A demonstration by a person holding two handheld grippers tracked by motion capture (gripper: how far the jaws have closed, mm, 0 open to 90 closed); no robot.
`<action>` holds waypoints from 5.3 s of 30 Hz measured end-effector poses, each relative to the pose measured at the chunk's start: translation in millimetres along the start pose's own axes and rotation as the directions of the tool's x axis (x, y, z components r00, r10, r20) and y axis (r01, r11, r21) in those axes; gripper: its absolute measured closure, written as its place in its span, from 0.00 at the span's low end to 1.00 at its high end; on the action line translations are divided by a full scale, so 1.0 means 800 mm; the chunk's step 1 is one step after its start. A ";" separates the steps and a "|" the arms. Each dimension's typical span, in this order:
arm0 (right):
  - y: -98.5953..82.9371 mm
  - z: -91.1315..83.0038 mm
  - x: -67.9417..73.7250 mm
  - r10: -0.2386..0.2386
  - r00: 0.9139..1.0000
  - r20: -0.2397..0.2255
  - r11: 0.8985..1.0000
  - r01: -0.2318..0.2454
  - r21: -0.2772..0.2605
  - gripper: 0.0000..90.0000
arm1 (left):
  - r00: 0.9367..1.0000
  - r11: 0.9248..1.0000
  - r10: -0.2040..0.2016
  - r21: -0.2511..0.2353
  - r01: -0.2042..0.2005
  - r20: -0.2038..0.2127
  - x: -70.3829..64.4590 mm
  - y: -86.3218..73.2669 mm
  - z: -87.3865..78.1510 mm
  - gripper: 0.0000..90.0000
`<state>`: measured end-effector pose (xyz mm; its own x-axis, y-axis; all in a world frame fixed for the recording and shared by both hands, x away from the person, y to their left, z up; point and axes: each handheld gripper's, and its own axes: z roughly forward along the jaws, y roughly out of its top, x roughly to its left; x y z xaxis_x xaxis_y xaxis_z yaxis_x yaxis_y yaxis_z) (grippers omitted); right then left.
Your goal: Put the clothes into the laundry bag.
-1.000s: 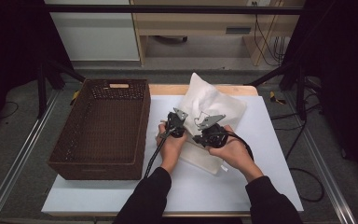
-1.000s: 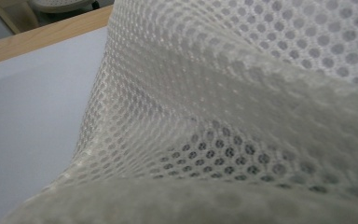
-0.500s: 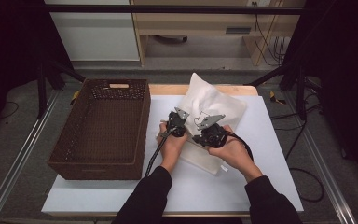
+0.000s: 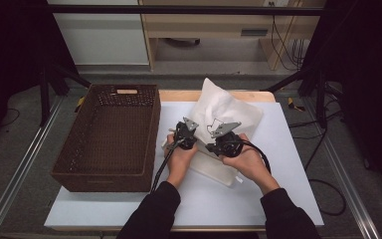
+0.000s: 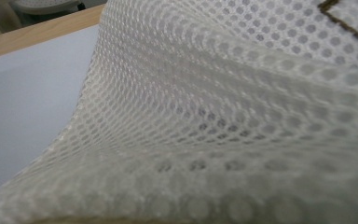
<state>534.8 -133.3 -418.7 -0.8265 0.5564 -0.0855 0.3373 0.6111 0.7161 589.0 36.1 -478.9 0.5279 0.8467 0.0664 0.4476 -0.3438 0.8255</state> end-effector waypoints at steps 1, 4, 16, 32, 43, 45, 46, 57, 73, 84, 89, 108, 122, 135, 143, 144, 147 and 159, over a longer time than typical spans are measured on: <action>0.000 0.000 0.000 0.001 1.000 0.001 1.000 -0.001 0.000 0.99 | 1.000 1.000 -0.002 -0.001 0.002 0.002 0.000 -0.002 -0.004 1.00; -0.001 0.001 0.000 0.010 1.000 0.000 1.000 -0.010 -0.010 0.99 | 1.000 1.000 0.008 -0.001 -0.008 0.007 -0.002 -0.008 -0.012 1.00; -0.004 -0.003 0.000 0.008 1.000 0.006 1.000 -0.008 -0.028 0.99 | 1.000 0.997 0.000 -0.075 0.002 0.030 -0.019 -0.020 -0.061 1.00; -0.017 0.022 0.003 0.017 1.000 0.008 1.000 -0.017 -0.006 0.99 | 0.996 0.993 -0.006 -0.116 0.017 0.094 -0.032 -0.053 -0.134 1.00; -0.038 0.020 -0.001 0.004 1.000 0.005 0.999 -0.004 0.038 0.99 | 0.996 0.992 0.019 -0.125 -0.008 0.092 -0.040 -0.049 -0.148 0.97; -0.042 0.017 -0.001 -0.010 1.000 0.010 0.999 0.009 0.049 0.99 | 0.996 0.989 0.030 -0.149 -0.017 0.082 -0.042 -0.045 -0.153 0.96; -0.045 0.015 -0.002 -0.009 1.000 0.009 0.999 0.009 0.054 0.99 | 0.996 0.986 0.052 -0.160 -0.040 0.066 -0.044 -0.043 -0.155 0.94; -0.068 -0.005 -0.013 0.020 1.000 0.020 0.999 -0.021 0.046 0.99 | 0.995 0.972 0.072 -0.218 -0.085 -0.066 -0.043 -0.049 -0.169 0.44; -0.083 -0.040 -0.032 0.041 0.999 0.031 0.998 -0.042 0.039 0.99 | 0.991 0.994 0.064 -0.083 -0.074 -0.116 -0.042 -0.067 -0.128 0.65; -0.076 -0.043 -0.030 0.034 0.999 0.023 0.999 -0.035 0.017 0.99 | 0.998 0.995 0.052 -0.088 -0.050 0.017 -0.063 -0.064 -0.142 0.94; -0.077 -0.042 -0.029 0.033 0.999 0.022 0.999 -0.034 0.019 0.99 | 0.997 0.994 0.048 -0.099 -0.042 0.063 -0.078 -0.068 -0.151 0.94; -0.061 -0.062 0.023 -0.059 0.998 0.007 0.998 0.059 -0.024 0.99 | 0.993 0.991 0.096 -0.101 -0.089 0.064 -0.090 -0.109 -0.216 0.94; -0.080 -0.029 0.063 -0.153 0.987 0.049 0.987 0.150 0.055 0.98 | 0.996 0.993 0.092 -0.083 -0.090 0.019 -0.068 -0.135 -0.225 0.72; -0.099 -0.014 0.061 -0.162 0.983 0.090 0.986 0.158 0.050 0.87 | 0.993 0.991 0.066 -0.125 -0.053 0.102 -0.072 -0.131 -0.233 0.61; -0.103 -0.014 0.067 -0.167 0.984 0.070 0.986 0.166 0.019 0.62 | 0.992 0.990 0.068 -0.132 -0.053 0.110 -0.071 -0.130 -0.235 0.58; -0.103 -0.015 0.067 -0.162 0.984 0.068 0.987 0.161 0.018 0.58 | 0.991 0.990 0.070 -0.132 -0.055 0.111 -0.072 -0.130 -0.234 0.58; -0.106 -0.018 0.071 -0.163 0.984 0.072 0.986 0.164 -0.009 0.47 | 0.991 0.990 0.072 -0.129 -0.057 0.113 -0.072 -0.130 -0.234 0.55; -0.102 -0.027 0.080 -0.162 0.983 0.083 0.983 0.169 -0.077 0.30 | 0.989 0.989 0.081 -0.134 -0.064 0.124 -0.074 -0.129 -0.234 0.50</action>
<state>444.4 -159.8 -467.9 -0.8299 0.4946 -0.2580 0.1574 0.6513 0.7424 376.6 97.1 -463.2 0.6481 0.7589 0.0630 0.3121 -0.3401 0.8871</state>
